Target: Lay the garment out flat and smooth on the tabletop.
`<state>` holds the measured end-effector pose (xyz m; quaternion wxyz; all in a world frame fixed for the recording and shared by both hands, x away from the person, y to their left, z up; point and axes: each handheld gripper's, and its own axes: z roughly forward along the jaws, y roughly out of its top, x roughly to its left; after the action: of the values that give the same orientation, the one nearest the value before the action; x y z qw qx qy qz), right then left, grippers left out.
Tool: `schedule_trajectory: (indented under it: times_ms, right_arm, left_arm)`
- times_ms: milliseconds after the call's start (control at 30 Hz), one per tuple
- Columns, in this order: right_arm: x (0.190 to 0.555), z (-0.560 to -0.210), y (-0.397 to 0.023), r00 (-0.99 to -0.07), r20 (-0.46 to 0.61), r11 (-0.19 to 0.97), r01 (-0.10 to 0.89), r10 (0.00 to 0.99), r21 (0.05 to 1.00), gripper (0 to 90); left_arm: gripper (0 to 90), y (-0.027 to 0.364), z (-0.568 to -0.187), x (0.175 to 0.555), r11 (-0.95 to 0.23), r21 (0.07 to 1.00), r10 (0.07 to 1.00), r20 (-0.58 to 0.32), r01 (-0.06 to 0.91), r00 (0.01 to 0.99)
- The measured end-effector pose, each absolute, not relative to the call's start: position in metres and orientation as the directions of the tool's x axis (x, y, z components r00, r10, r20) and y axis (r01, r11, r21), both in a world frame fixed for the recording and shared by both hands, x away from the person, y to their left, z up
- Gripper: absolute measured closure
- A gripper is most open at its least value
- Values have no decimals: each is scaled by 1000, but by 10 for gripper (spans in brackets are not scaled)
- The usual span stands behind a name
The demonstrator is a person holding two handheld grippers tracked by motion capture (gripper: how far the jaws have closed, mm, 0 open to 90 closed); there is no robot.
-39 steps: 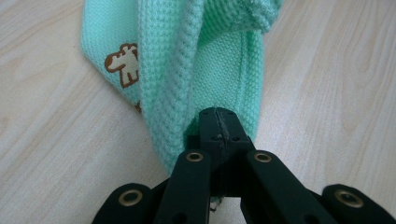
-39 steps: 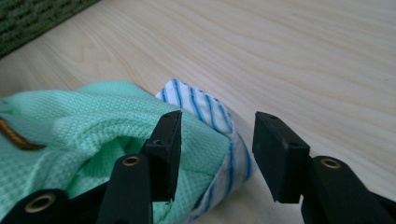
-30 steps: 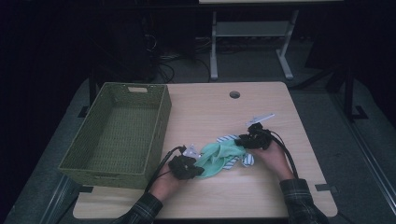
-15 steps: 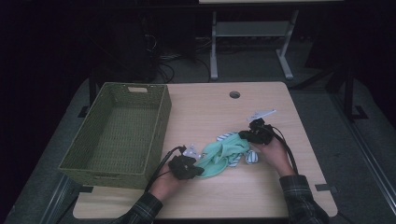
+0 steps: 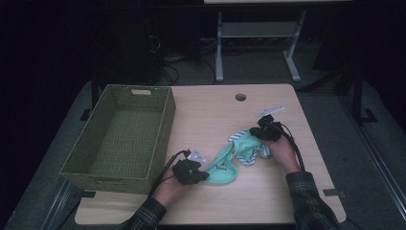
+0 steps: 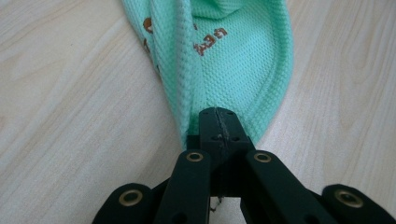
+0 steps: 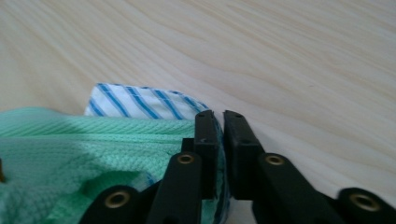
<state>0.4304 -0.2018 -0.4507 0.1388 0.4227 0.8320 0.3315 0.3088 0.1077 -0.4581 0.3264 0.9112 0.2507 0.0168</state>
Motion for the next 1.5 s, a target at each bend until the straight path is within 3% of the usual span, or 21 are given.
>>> schedule_trajectory:
  times_ms: [100, 267, 733, 900, 1500]
  right_arm:
    - [426, -445, -203, -615, 92, 397, 608, 783, 687, 691]
    - [415, -432, -210, -623, 123, 369, 598, 772, 712, 644]
    - [364, -429, -242, -623, 107, 358, 572, 775, 738, 633]
    - [348, -429, -247, -627, 147, 336, 584, 765, 739, 636]
    - [315, -435, -213, -699, 163, 384, 554, 696, 738, 632]
  left_arm:
    - [896, 108, -458, 309, -664, 602, 465, -133, 444, 875]
    - [895, 108, -458, 309, -664, 601, 466, -133, 445, 875]
    - [895, 108, -458, 309, -659, 600, 472, -140, 454, 870]
    - [895, 108, -458, 309, -655, 602, 475, -143, 458, 868]
    - [895, 109, -459, 309, -651, 603, 476, -149, 461, 867]
